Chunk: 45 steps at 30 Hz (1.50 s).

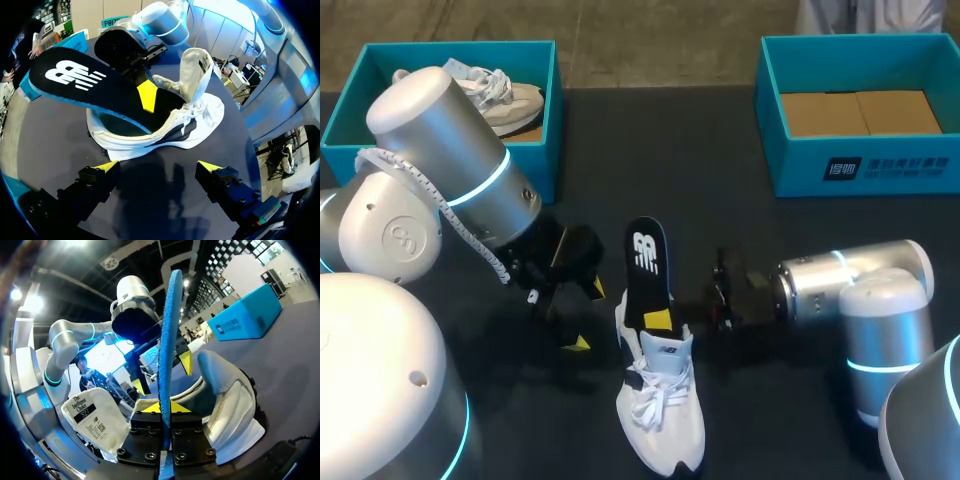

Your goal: Take the shoe out of the shoebox, open the shoe tongue, remove and reinsert the insole, then place the shoe into the shoebox

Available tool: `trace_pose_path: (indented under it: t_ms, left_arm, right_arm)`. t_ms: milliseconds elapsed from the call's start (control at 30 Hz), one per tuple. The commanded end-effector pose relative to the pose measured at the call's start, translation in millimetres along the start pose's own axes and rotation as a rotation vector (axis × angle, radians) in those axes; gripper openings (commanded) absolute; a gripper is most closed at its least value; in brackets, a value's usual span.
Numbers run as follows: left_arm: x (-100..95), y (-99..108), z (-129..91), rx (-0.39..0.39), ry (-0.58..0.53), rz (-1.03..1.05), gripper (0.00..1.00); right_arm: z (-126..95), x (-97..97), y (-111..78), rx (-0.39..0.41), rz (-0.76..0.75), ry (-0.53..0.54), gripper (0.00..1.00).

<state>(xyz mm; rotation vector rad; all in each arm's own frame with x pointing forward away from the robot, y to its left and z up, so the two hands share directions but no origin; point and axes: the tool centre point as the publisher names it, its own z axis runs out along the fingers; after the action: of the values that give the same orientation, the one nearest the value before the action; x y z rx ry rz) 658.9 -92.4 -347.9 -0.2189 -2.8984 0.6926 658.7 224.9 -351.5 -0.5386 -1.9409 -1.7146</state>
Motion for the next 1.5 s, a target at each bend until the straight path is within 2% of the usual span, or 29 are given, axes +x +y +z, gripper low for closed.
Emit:
trace_pose_path:
  t_ms: [33, 67, 133, 867, 1000, 1133, 1167, 1200, 1500]
  left_arm:
    - [0.5, -0.3, 0.6, -0.002, -0.001, 0.0, 1.0]
    - [0.5, -0.3, 0.6, -0.002, -0.001, 0.0, 1.0]
    - [0.5, -0.3, 0.6, -0.002, -0.001, 0.0, 1.0]
    - [0.5, -0.3, 0.6, -0.002, -0.001, 0.0, 1.0]
    - [0.5, -0.3, 0.6, -0.002, -0.001, 0.0, 1.0]
    - [0.5, -0.3, 0.6, -0.002, -0.001, 0.0, 1.0]
    - [0.5, -0.3, 0.6, -0.002, -0.001, 0.0, 1.0]
    - [0.5, -0.3, 0.6, -0.002, -0.001, 0.0, 1.0]
    - [0.5, -0.3, 0.6, -0.002, -0.001, 0.0, 1.0]
  right_arm:
    - [5.5, -0.2, -3.5, -0.004, -0.001, -0.002, 0.05]
    - [5.9, -0.3, -2.1, -0.004, -0.003, -0.002, 0.15]
    - [6.6, -0.3, 1.4, -0.001, -0.011, -0.002, 0.26]
    - [17.7, -4.6, 31.2, 0.001, -0.072, 0.01, 0.29]
    - [18.0, -4.8, 35.1, -0.004, -0.078, 0.005, 0.28]
    - [18.1, -5.0, 39.4, -0.015, -0.091, -0.008, 0.22]
    - [17.7, -5.0, 40.2, -0.019, -0.092, -0.012, 0.16]
    - [17.2, -5.2, 40.8, -0.027, -0.093, -0.016, 0.0]
    - [15.4, -9.3, 29.5, -0.044, -0.064, -0.014, 0.0]
